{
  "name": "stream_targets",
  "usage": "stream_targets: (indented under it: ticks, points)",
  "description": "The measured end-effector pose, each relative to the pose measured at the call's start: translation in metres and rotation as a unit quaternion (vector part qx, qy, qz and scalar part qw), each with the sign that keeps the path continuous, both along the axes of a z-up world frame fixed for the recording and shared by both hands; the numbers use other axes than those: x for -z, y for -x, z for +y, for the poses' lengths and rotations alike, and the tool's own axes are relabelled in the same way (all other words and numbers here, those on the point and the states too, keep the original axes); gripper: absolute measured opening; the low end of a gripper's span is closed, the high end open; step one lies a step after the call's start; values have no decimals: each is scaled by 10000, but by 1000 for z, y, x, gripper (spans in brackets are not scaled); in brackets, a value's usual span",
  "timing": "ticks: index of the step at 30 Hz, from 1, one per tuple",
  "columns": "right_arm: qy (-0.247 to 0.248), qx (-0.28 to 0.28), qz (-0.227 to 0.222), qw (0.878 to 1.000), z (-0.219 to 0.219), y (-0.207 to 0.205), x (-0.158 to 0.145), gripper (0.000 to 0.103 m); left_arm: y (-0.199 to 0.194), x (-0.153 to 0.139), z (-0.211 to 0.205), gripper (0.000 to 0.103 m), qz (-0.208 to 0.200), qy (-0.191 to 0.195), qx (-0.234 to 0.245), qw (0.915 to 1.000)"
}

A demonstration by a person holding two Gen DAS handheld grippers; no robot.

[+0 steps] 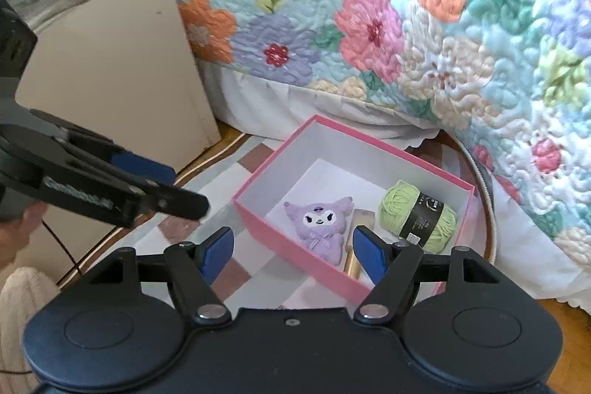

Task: Organize objects
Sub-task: 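Move both tools away from the box toward the blue-and-white wipes pack, then lower the left tool to the wipes pack while the right tool reaches its other edge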

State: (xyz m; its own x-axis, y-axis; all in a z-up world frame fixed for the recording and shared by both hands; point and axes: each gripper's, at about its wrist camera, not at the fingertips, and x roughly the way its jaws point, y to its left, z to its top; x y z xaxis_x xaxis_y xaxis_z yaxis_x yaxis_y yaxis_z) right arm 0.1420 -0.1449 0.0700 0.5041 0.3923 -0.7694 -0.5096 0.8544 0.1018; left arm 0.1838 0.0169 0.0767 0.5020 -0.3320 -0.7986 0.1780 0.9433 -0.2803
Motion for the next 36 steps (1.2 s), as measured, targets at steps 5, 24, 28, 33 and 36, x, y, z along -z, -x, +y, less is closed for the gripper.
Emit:
stream_targets:
  ticks: [5, 24, 28, 33, 36]
  points:
    - [46, -75, -24, 10000, -4, 32, -16, 76, 37, -15, 1, 58, -52, 63, 71, 9999]
    - [163, -558, -104, 9983, -18, 150, 21, 84, 124, 44, -36, 57, 22, 51, 395, 9992]
    - [180, -510, -277, 9982, -32, 160, 46, 84, 125, 68, -49, 57, 61, 222, 427, 9988]
    - [251, -299, -424, 9983, -56, 157, 82, 86, 124, 99, -71, 57, 14, 338, 402, 9986]
    - [210, -28, -315, 9993, -72, 144, 108, 86, 121, 119, -83, 57, 87, 344, 327, 9988]
